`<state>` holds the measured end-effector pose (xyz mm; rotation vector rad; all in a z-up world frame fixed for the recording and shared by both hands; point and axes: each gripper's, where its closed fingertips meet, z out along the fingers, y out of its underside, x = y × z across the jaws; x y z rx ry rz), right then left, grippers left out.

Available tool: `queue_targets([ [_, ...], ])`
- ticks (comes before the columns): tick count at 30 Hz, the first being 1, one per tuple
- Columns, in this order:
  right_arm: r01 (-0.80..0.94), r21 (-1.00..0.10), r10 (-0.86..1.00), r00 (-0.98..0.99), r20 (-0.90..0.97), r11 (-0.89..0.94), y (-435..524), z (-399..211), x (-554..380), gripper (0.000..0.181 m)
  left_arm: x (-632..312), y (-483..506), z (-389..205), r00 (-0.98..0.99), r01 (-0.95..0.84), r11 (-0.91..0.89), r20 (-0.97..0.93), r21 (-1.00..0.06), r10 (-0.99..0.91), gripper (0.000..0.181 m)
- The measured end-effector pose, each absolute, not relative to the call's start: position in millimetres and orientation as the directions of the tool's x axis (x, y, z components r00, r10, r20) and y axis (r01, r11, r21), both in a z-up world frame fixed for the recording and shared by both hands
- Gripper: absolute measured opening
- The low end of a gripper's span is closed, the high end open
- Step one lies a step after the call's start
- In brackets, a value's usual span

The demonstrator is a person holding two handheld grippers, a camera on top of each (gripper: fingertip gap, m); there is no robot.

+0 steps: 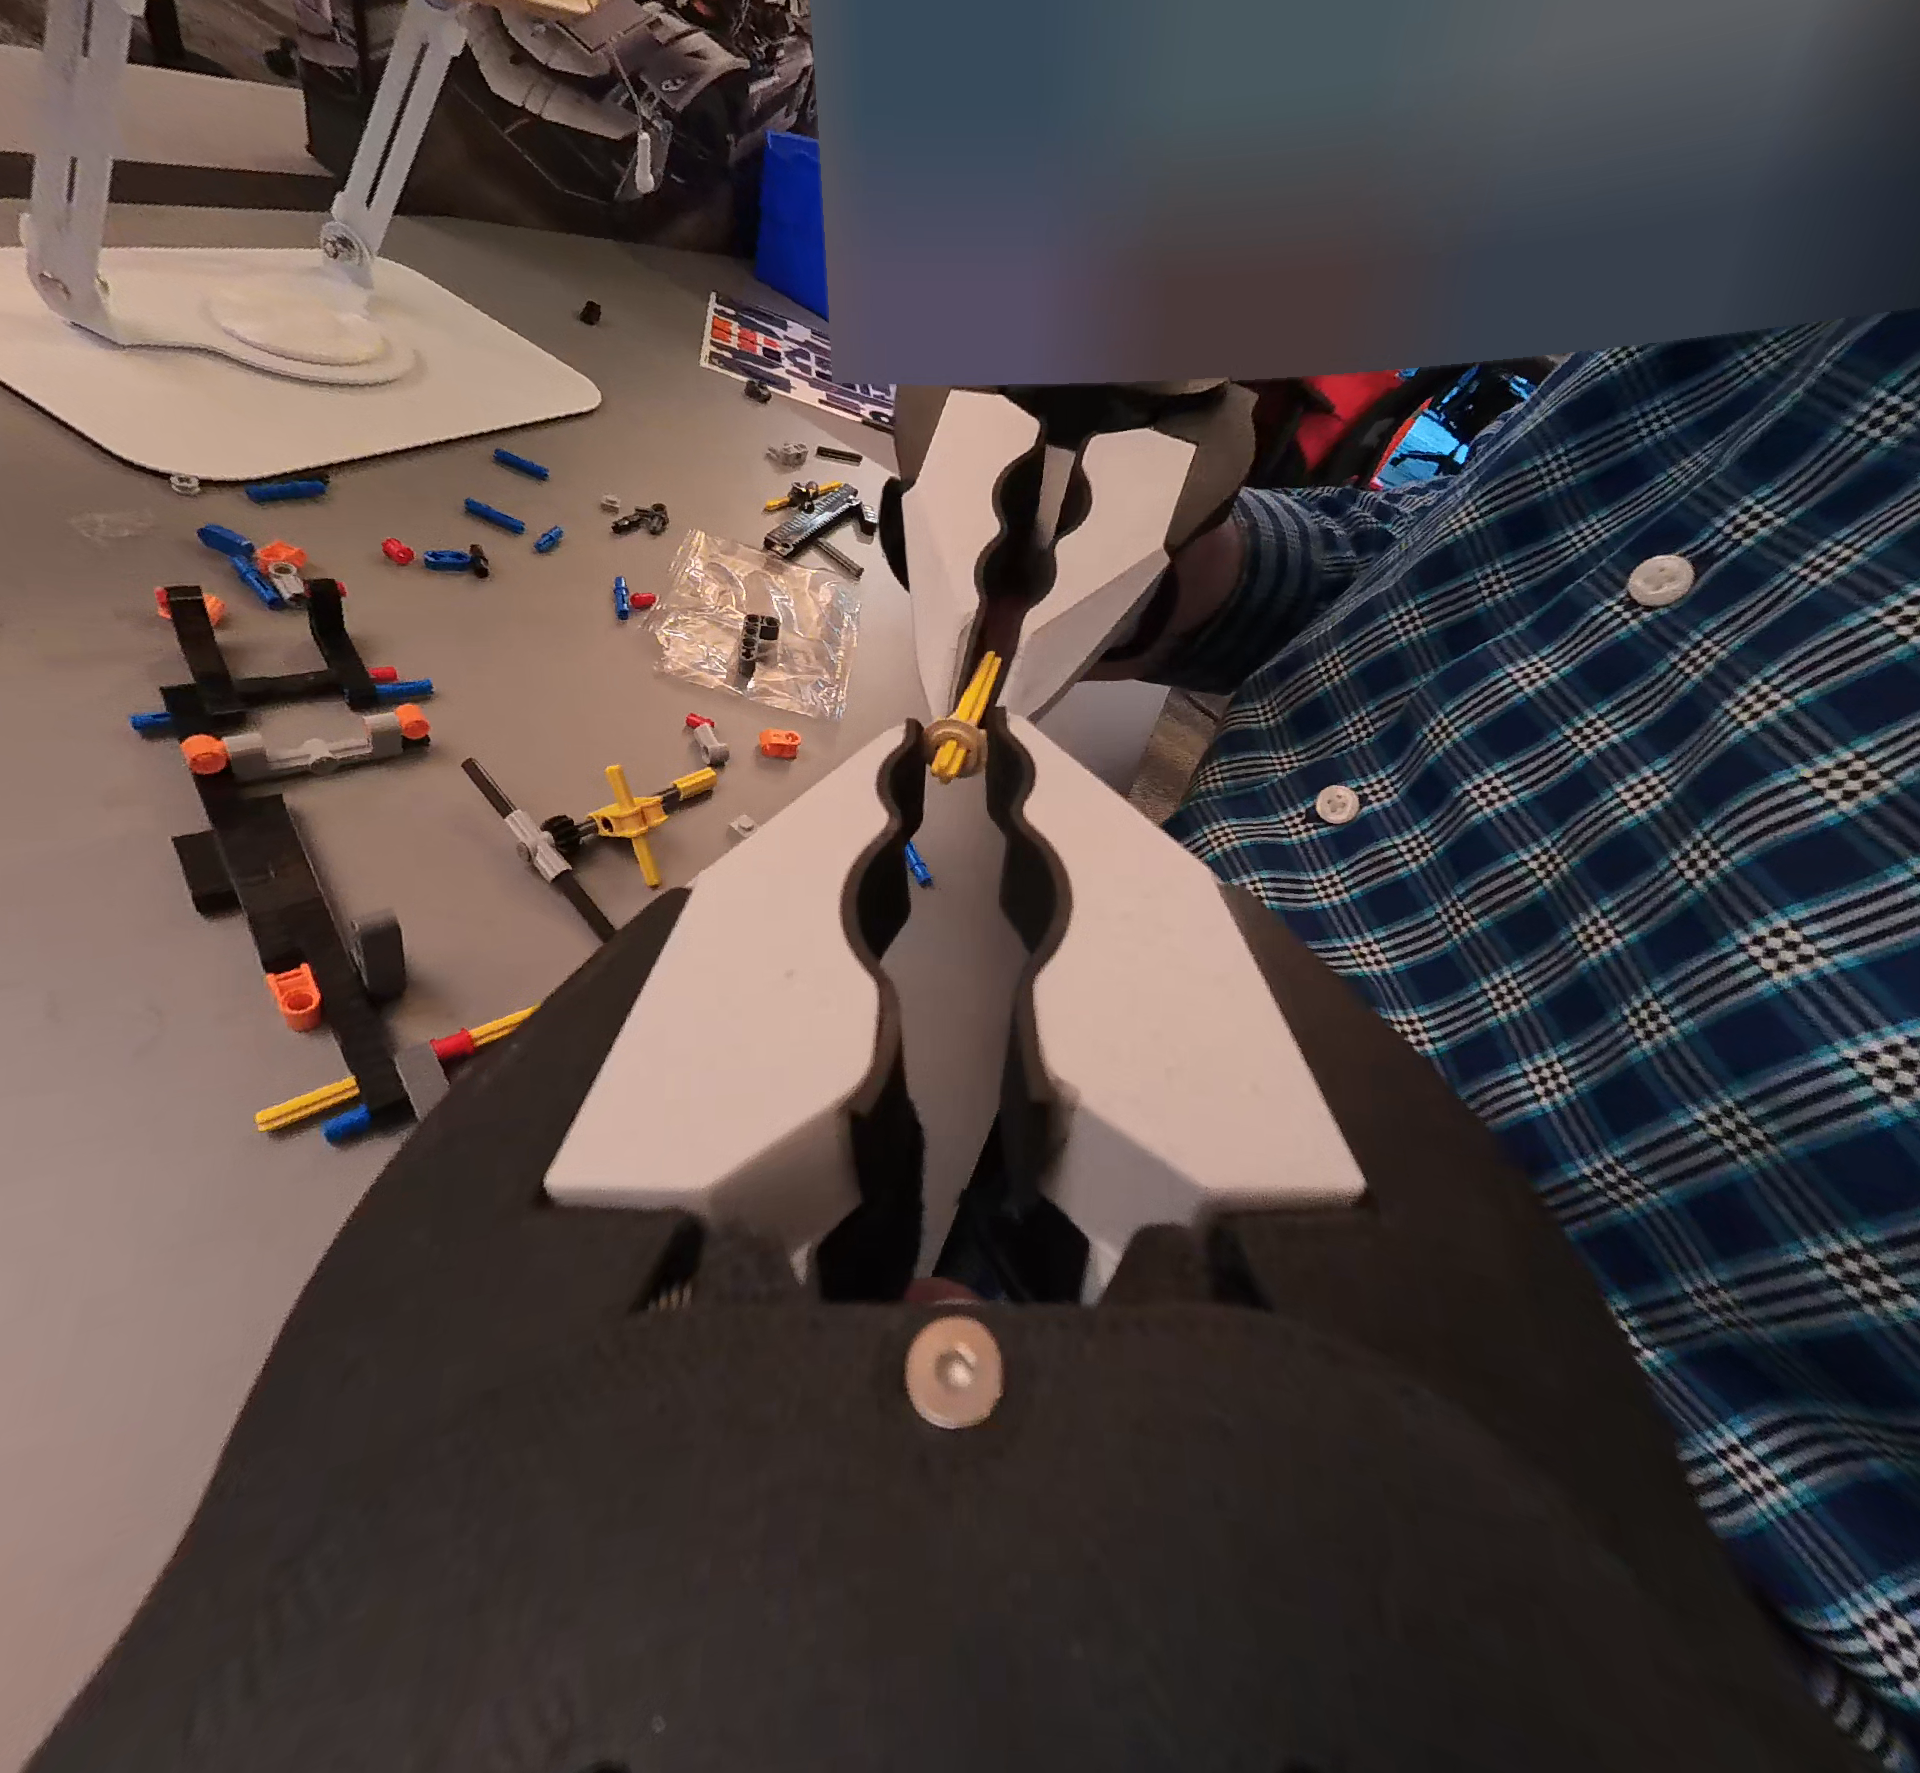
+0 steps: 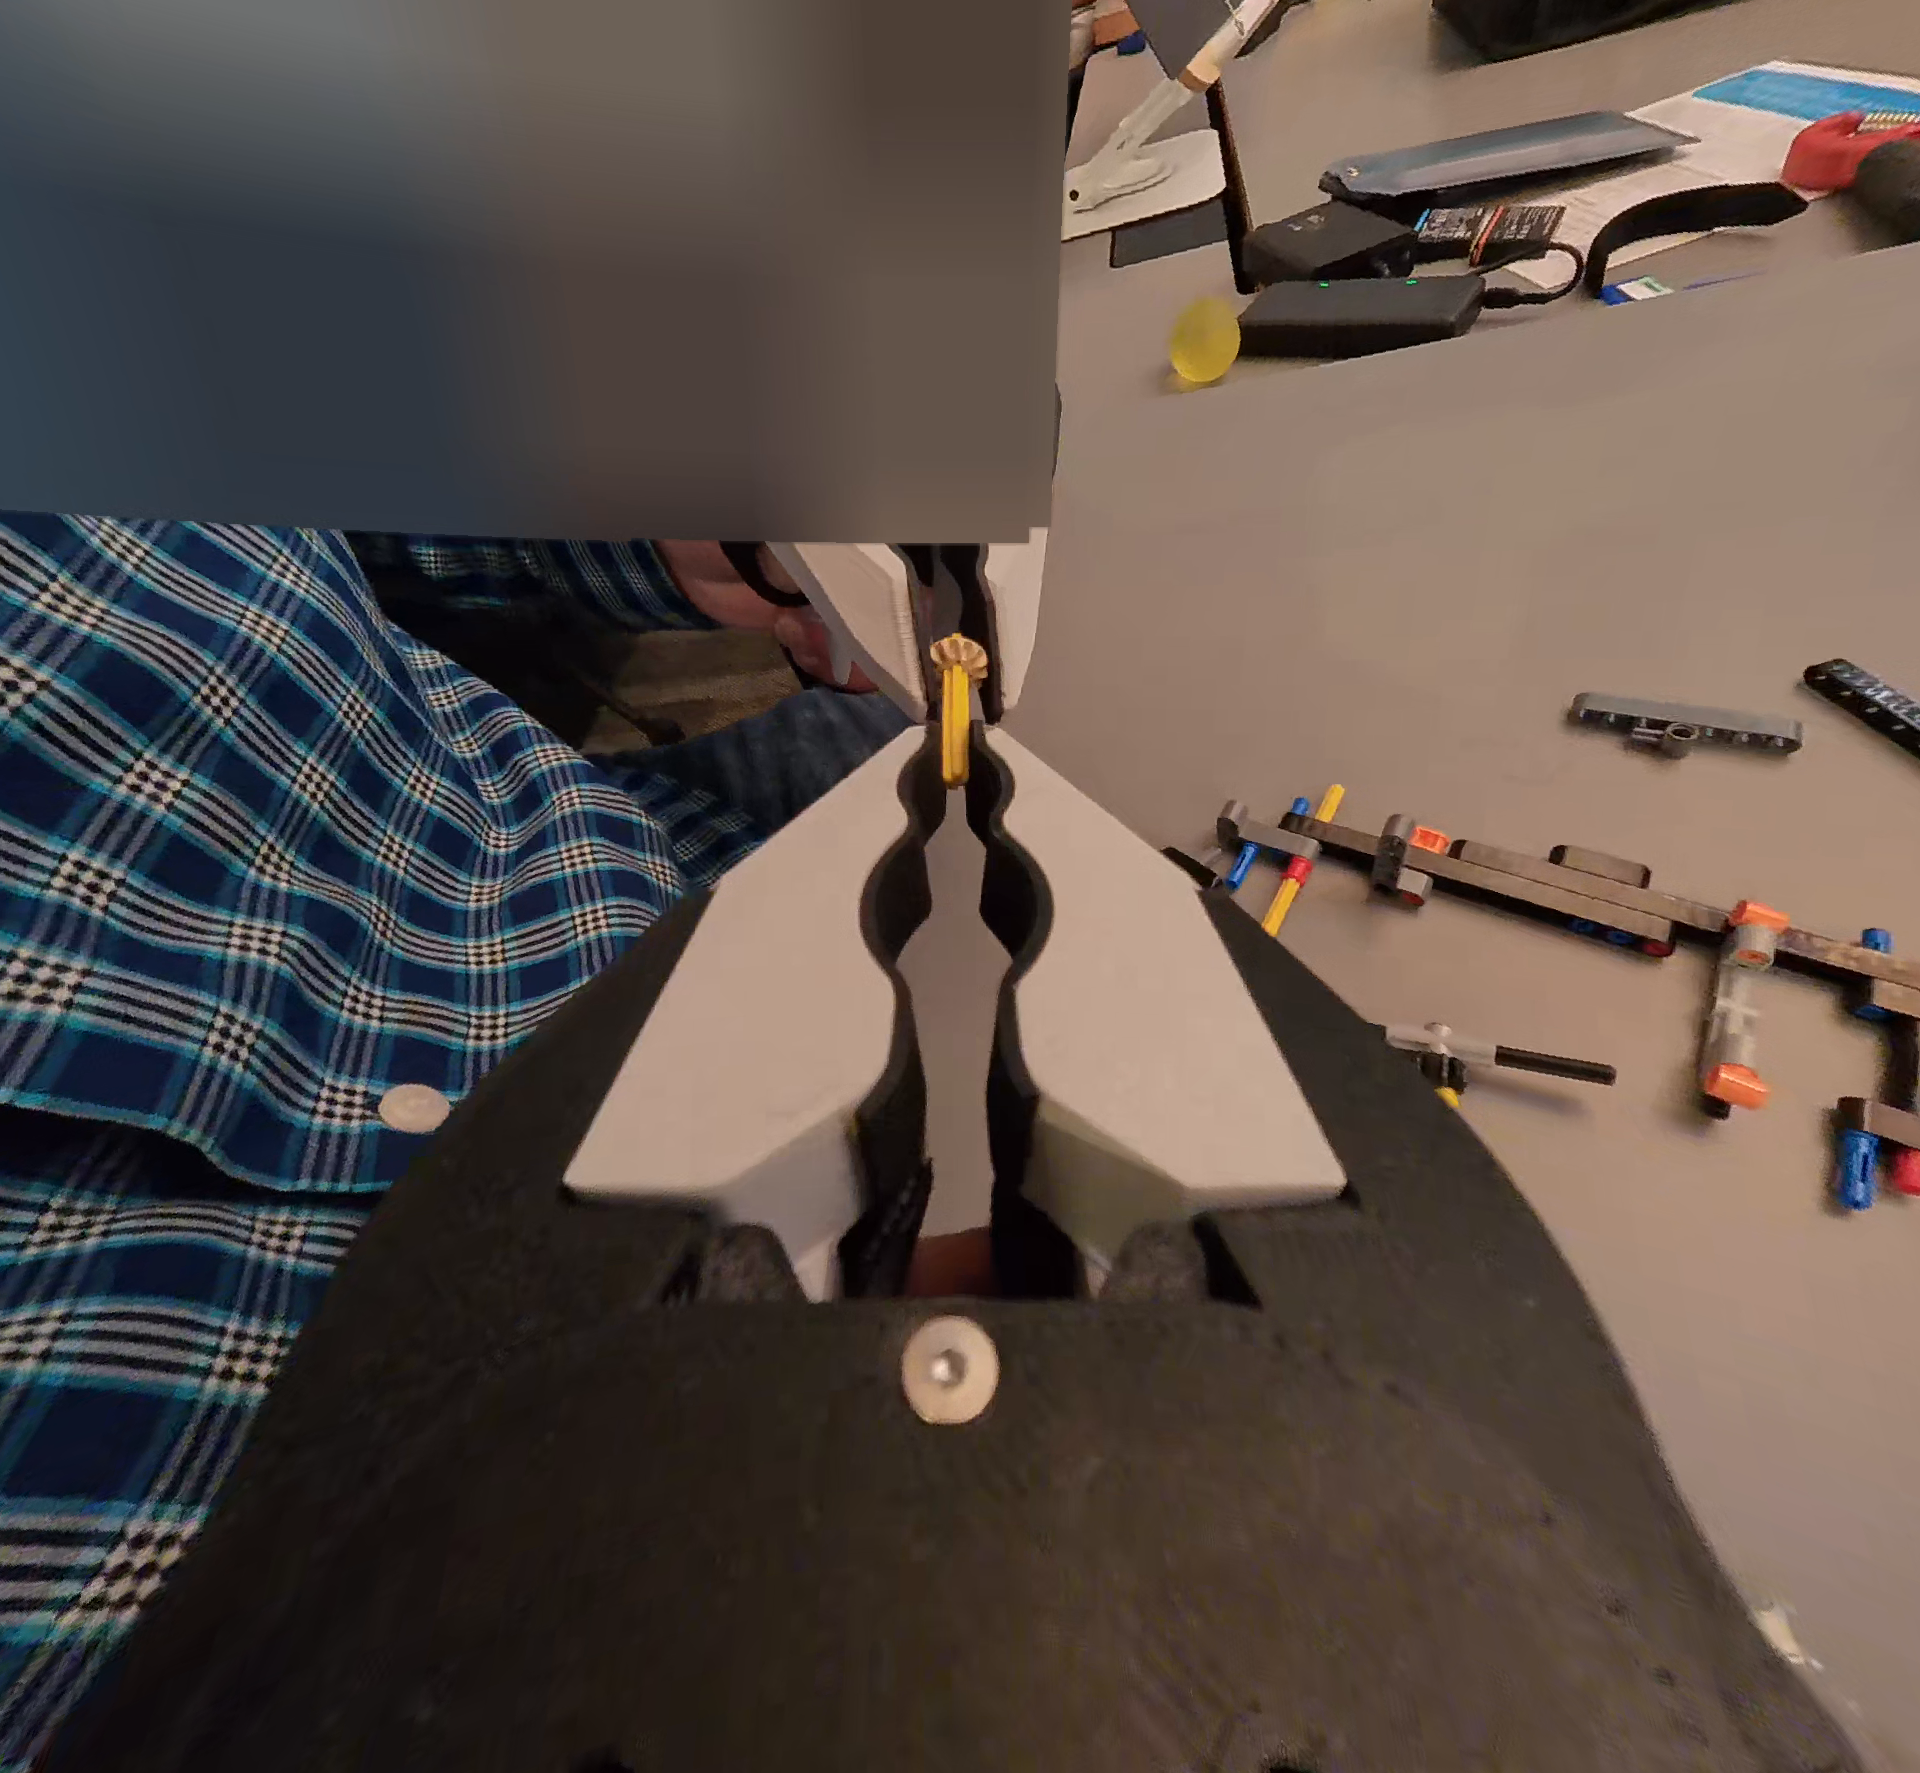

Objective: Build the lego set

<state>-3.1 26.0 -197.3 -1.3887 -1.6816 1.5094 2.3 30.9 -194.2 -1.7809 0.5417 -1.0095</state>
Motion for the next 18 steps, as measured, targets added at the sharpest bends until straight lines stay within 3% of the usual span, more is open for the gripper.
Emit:
queue_targets([
  [18, 0.350, -0.933, 0.900, -0.372, -0.227, -0.091, 27.7, -197.5, -0.8, 0.002, 1.4, 31.1, -194.6, 0.548, 0.097, -0.428, 0.407, -0.898, -0.730, 0.009],
])
